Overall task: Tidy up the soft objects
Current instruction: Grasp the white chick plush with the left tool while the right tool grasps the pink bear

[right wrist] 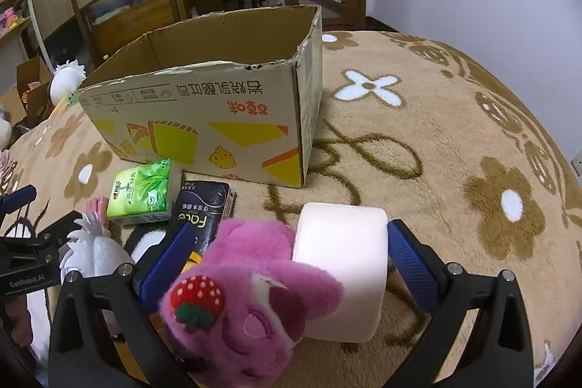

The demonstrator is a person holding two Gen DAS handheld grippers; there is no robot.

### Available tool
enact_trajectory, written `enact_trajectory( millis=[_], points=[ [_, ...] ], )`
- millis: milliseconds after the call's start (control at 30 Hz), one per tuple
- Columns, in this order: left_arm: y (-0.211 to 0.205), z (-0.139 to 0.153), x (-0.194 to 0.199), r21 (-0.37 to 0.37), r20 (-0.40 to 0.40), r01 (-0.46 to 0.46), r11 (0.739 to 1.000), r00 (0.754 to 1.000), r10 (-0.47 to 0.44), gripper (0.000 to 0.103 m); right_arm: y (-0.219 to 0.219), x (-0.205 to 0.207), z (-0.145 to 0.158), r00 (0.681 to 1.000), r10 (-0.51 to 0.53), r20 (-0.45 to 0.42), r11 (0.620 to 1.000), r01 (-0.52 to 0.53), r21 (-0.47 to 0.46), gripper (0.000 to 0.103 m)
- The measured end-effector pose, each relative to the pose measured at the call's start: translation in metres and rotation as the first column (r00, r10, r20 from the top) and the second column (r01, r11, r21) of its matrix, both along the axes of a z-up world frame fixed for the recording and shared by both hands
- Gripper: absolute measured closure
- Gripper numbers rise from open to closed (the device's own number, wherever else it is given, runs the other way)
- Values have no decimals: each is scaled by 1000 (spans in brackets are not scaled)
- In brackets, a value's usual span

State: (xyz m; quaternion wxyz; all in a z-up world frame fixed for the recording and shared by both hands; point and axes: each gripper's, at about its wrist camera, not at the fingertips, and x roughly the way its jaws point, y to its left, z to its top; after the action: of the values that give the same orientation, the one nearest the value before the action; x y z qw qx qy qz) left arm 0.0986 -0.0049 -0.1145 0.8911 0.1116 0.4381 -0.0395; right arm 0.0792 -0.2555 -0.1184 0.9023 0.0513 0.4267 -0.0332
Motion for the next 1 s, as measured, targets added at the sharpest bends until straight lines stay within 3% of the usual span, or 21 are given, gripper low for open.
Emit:
enact_trajectory(
  millis=[100,300,467,600,733,1000],
  points=[
    [0,-3,-3,-12,-22,5,1000,1000,-5,0,0,-5,4,1000,-6,1,1000,6,3,1],
    [6,-8,-6,-47,-51,-12,999,999,10,1,0,-14,10,1000,-4,8,1000,4,-1,13],
    [9,-18,-5,-104,-114,-10,995,993,-2,26,3,-20,15,1000,4,17,1000,-3,-6,15],
    [7,-19,-7,-115,-124,-5,993,992,-9,31,5,-23,19,1000,5,25,1000,-5,-6,15],
    [8,-20,-7,-147,-148,-7,989,989,-14,39,6,-26,21,1000,16,22,1000,-16,-2,21],
    [10,-20,-7,-144,-157,-28,989,988,5,43,9,-28,22,1000,18,7,1000,-18,-11,26]
  ],
)
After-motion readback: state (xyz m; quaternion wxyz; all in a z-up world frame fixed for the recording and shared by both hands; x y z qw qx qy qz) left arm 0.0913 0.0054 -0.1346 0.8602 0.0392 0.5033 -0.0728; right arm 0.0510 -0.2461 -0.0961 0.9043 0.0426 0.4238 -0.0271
